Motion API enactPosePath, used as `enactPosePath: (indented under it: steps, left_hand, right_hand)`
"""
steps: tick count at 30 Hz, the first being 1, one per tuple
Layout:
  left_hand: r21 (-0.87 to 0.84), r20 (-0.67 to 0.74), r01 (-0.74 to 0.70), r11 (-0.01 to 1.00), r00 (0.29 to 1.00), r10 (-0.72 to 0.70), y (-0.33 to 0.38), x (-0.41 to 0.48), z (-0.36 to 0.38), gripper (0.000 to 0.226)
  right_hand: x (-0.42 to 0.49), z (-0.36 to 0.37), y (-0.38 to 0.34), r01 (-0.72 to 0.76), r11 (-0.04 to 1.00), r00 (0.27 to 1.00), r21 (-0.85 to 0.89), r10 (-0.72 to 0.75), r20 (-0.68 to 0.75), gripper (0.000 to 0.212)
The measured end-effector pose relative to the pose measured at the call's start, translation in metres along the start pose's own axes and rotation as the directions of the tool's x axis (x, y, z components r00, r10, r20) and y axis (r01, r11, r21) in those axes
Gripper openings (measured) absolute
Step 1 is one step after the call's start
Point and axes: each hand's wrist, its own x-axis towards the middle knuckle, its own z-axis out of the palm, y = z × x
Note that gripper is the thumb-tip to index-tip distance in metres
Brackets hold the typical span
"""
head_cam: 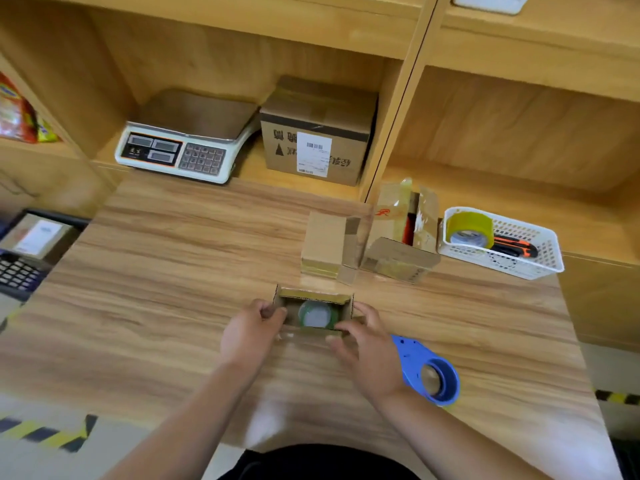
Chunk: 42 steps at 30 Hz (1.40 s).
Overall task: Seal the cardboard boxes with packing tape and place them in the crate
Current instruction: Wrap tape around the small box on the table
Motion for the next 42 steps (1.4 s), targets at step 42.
enactPosePath:
  steps: [42]
  left_hand:
    - [0.253, 0.193, -0.462, 0.85, 0.885, 0.424, -0.006, -0.001, -0.002, 0.022]
  right_hand:
    - [0.085, -0.009, -0.021, -0.38, 0.868, 0.923, 0.321, 0.33, 0.199, 0.027]
